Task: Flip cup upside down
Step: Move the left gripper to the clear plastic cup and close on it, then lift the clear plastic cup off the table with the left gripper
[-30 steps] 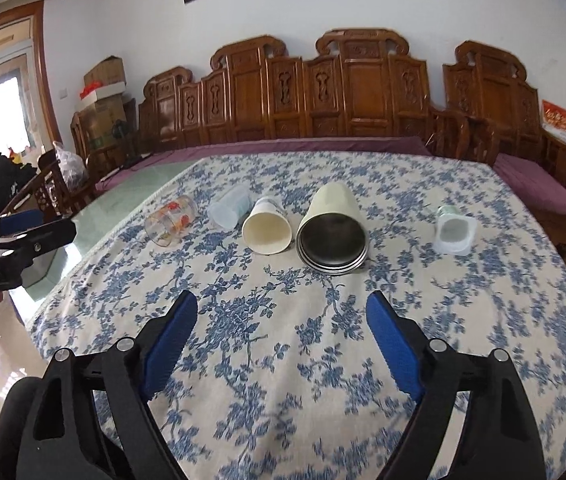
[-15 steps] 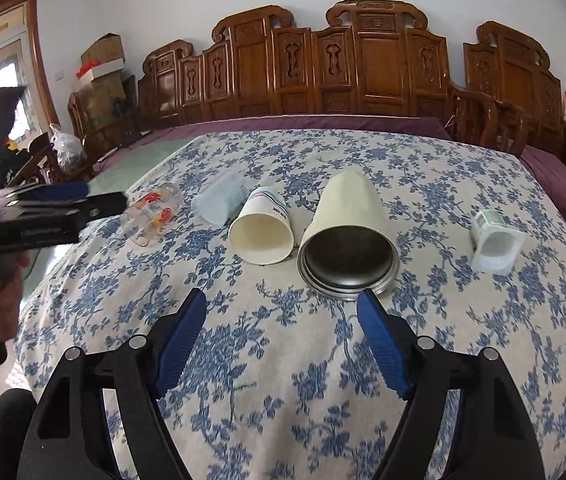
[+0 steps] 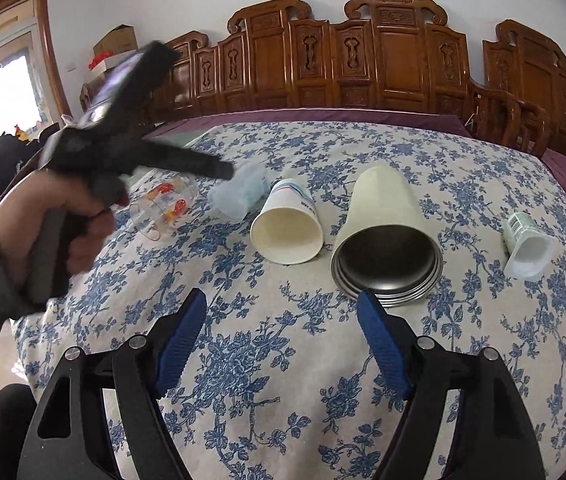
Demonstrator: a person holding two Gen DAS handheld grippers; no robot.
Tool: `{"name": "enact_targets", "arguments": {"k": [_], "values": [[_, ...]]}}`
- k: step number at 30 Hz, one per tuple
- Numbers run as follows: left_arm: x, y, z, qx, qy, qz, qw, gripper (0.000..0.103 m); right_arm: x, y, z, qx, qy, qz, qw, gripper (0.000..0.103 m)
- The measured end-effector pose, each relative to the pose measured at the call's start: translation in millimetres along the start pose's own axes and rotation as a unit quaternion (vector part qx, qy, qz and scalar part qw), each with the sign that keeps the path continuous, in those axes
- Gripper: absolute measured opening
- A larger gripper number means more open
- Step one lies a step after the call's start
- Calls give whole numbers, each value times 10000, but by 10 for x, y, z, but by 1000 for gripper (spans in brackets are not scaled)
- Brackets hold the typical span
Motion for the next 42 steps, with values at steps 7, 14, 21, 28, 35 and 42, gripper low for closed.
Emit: {"name": "enact_targets", "arguments": {"k": [7, 14, 21, 28, 35, 42], "values": [[402, -25, -211, -175, -530, 31, 9984, 68, -26, 10, 111, 6, -21, -1, 10000, 80], [697, -22, -294, -52, -926, -273, 9953, 67, -31, 103, 152, 90, -67, 37, 9999, 80], [783, -115, -249, -290, -1218, -150, 9920, 54, -64, 129, 138, 163, -44, 72, 9998, 80], [464, -71, -107, -135, -1045, -228, 9942, 53, -170, 96, 143, 156, 15, 101, 9998, 80], [-151, 20, 256, -175, -686, 13, 9975, 53, -343, 84, 169, 155, 101, 203, 9996, 80], [-634, 165, 872, -380, -455, 361, 9976, 53, -543, 108, 241, 143, 211, 374, 9990, 80]]}}
Point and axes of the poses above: each gripper's, at about its wrist camera, not at the fingertips, and x roughly the way its jaws point, y to its right, z to its underside, the point moved 1 cm from there along x, roughly the way its jaws point, and after that the axes turned 1 degree about -y, right-handed, at the moved point
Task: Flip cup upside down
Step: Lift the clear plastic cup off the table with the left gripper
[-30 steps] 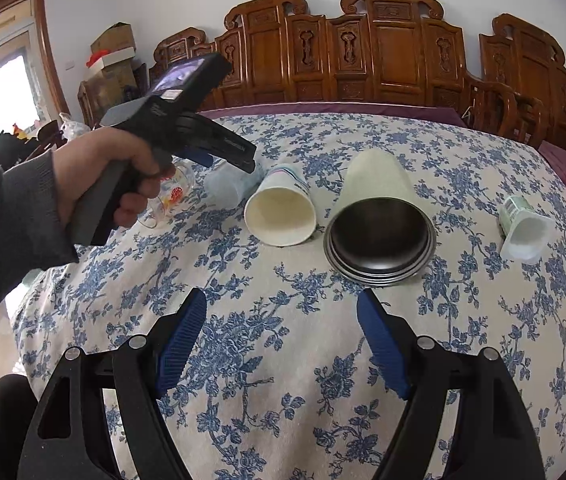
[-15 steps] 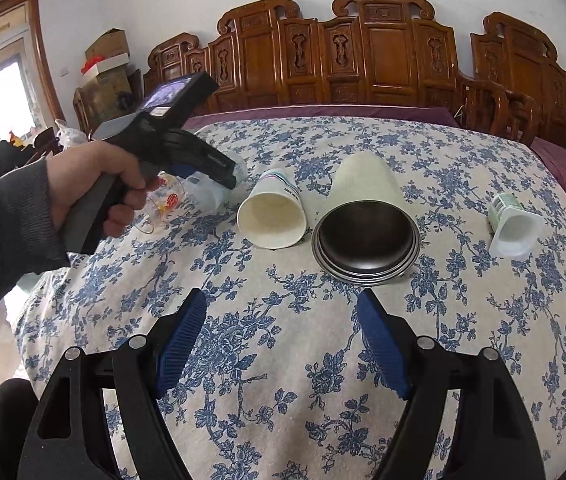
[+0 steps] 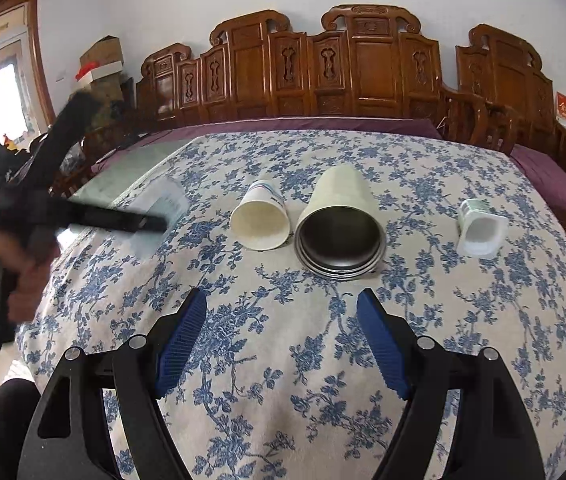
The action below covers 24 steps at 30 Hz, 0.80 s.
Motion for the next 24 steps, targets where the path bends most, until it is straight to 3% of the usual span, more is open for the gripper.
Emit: {"name": "enact_targets", "arguments": {"k": [10, 24], "values": [[-102, 310, 780, -298, -9, 288, 9991, 53, -208, 26, 191, -38, -12, 206, 9998, 80], [112, 470, 1041, -144, -264, 238, 9993, 54, -356, 56, 276, -3, -67, 303, 9995, 80]]}}
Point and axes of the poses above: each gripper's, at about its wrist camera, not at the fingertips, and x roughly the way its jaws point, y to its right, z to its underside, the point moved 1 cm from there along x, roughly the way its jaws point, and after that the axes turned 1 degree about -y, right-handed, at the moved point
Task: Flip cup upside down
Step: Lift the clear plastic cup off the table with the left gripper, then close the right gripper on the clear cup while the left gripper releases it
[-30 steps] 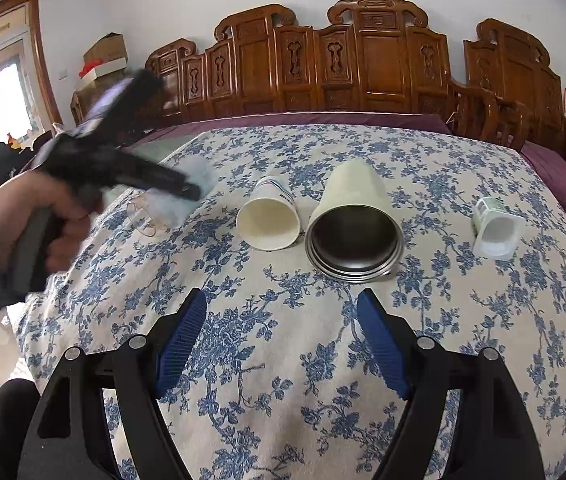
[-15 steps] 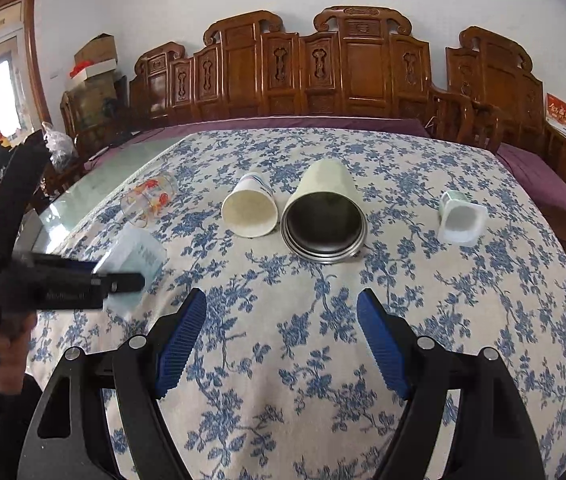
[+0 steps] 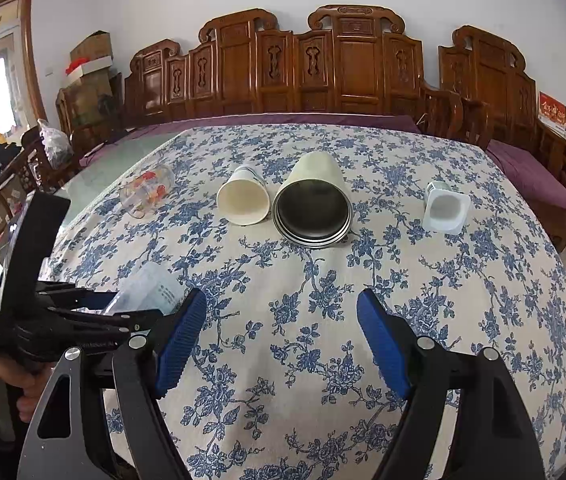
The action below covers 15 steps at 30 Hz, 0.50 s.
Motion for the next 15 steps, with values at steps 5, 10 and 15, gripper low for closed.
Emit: {"name": "enact_targets", "arguments": {"k": [5, 10, 15], "values": [[-167, -44, 44, 13, 230, 9, 9997, 66, -54, -35, -34, 4, 53, 0, 10000, 80], [-496, -125, 43, 51, 578, -76, 9983, 70, -61, -140, -89, -28, 49, -119, 9999, 80], [-860, -282, 91, 36, 1069, -431, 9933, 84, 54, -337, -183, -43, -89, -478, 9988, 73]]}}
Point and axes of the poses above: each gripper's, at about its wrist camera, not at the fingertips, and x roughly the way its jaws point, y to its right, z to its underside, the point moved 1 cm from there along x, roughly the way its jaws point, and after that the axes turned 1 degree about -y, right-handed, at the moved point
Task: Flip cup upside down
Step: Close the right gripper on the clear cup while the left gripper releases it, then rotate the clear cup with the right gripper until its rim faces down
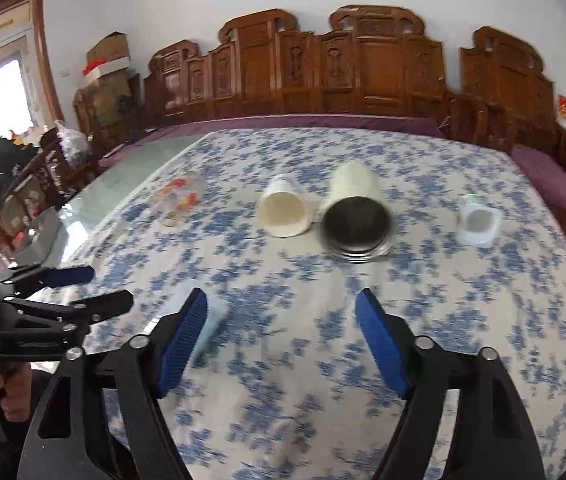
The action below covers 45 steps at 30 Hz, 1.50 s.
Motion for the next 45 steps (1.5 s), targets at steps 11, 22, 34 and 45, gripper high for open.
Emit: {"name": "enact_targets", "arguments": {"k": [11, 22, 34, 45], "values": [[-446, -530, 215, -443, 639, -527, 9956, 92, 714, -510, -110, 50, -781, -547, 9954, 67], [-524, -600, 311, -509, 657, -439, 9956, 92, 1231, -577, -11, 603, -1725, -678, 9808, 67], [-623, -697, 311, -706, 695, -375, 9944, 92, 1422, -466, 68, 1446, -2229, -870, 9601, 67], [-613, -668, 322, -626, 663, -424, 9949, 92, 1453, -421, 23, 1521, -2256, -924, 9578, 63]]}}
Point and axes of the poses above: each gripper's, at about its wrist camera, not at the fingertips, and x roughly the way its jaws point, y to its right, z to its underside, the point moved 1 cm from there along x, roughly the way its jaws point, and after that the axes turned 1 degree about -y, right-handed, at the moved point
